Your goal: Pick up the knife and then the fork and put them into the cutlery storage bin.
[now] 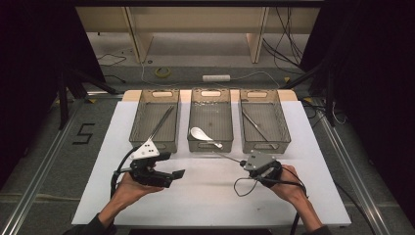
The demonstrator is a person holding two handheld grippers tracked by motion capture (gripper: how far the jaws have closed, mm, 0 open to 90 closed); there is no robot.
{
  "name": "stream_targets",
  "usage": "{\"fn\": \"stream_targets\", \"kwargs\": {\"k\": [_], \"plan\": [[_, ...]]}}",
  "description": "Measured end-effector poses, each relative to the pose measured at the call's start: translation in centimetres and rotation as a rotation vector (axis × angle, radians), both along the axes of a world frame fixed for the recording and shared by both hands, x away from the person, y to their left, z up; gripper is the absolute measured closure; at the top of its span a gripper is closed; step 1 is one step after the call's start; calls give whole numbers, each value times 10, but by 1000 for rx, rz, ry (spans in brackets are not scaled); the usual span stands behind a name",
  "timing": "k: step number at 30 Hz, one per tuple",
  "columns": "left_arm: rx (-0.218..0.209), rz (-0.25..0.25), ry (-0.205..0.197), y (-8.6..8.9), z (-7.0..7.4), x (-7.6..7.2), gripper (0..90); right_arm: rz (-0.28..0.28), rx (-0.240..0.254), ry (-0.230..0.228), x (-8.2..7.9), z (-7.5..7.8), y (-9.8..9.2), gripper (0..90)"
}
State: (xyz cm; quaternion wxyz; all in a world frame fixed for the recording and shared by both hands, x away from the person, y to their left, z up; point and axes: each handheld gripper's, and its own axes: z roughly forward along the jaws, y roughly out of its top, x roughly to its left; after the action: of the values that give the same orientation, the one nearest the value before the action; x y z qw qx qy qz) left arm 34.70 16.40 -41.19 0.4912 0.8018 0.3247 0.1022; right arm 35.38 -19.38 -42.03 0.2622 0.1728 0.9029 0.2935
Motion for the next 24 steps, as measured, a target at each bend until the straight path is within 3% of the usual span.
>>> {"fn": "stream_targets", "kwargs": {"k": [2,6,12,18,24], "plan": [[-15,12,-6,5,-1,-1,176,-38,30,3,6,7,-8,882],[-30,34,-17,13,-3,-2,176,-77,44,6,14,12,-15,882],[2,46,-38,15,-7,-5,175,-163,94,19,34,25,-27,882],[1,47,-43,15,-10,-8,172,-247,137,23,64,44,-39,882],[-2,54,-54,17,-9,-9,169,-306,165,50,86,49,-45,881]]}}
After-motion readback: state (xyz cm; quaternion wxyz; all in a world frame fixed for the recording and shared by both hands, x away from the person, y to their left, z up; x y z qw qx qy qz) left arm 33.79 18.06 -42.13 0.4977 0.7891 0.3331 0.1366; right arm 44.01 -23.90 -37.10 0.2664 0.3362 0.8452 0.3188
